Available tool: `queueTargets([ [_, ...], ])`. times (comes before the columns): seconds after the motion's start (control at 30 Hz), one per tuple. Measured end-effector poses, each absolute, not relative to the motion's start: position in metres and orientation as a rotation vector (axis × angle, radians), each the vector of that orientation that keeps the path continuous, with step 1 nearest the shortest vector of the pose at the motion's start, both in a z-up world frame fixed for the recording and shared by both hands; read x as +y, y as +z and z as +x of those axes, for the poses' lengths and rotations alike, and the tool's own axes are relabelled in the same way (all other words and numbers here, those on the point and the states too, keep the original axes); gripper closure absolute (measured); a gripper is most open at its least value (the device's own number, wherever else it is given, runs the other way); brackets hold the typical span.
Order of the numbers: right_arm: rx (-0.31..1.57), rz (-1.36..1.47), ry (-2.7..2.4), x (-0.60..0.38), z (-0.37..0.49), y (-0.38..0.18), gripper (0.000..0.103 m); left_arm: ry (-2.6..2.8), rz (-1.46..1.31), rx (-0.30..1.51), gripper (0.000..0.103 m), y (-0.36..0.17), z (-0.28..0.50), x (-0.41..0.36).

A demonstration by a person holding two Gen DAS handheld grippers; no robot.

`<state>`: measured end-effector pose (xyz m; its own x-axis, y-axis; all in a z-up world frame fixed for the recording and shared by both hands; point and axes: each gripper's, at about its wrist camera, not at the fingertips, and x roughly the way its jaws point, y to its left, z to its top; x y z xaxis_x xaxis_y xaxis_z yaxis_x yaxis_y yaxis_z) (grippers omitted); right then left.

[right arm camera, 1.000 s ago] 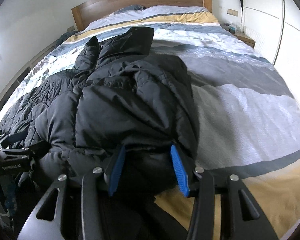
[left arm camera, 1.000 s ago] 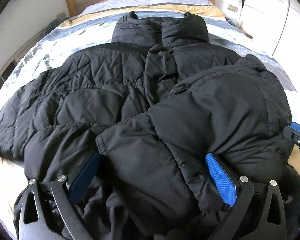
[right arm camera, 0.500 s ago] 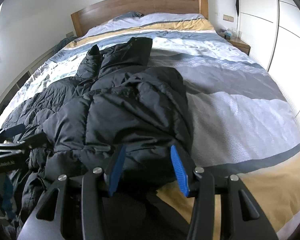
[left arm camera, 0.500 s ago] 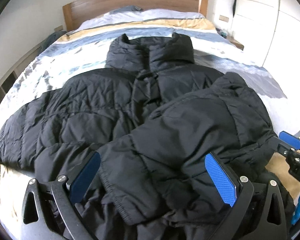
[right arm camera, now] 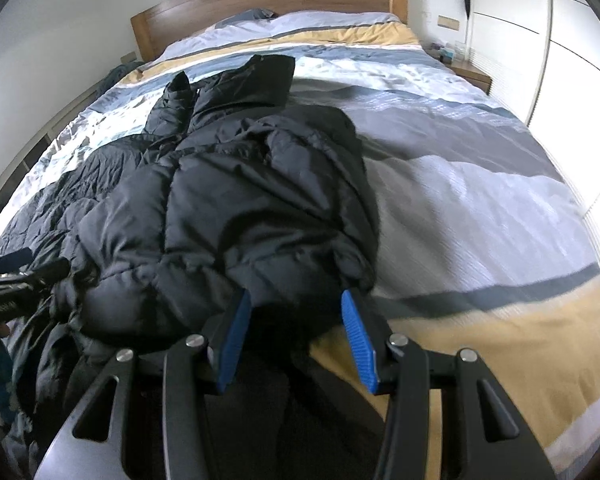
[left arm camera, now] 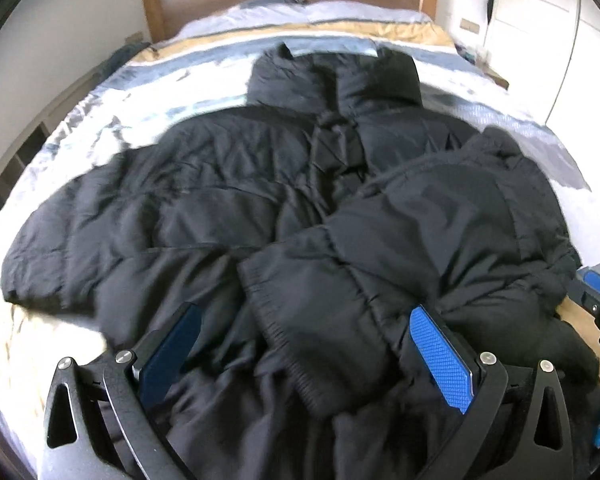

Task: Fold large clothes

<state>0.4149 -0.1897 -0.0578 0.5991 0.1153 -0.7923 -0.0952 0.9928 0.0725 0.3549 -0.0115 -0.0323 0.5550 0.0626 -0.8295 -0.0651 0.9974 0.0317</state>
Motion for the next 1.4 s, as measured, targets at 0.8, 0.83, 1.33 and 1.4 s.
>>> queueTargets([
  [0.8, 0.753, 0.159, 0.131, -0.188, 0.204, 0.068, 0.057, 0.102, 0.02, 0.733, 0.001, 0.127, 0.116, 0.068],
  [0.83, 0.751, 0.158, 0.131, -0.188, 0.199, 0.069, 0.057, 0.102, 0.018, 0.733, 0.001, 0.127, 0.113, 0.07],
  [1.33, 0.724, 0.135, 0.164, -0.164, 0.131, 0.082, 0.057, 0.105, -0.045, 0.7, 0.0, 0.139, 0.059, 0.089],
  [1.4, 0.723, 0.134, 0.166, -0.164, 0.127, 0.083, 0.057, 0.108, -0.058, 0.703, 0.0, 0.139, 0.054, 0.094],
])
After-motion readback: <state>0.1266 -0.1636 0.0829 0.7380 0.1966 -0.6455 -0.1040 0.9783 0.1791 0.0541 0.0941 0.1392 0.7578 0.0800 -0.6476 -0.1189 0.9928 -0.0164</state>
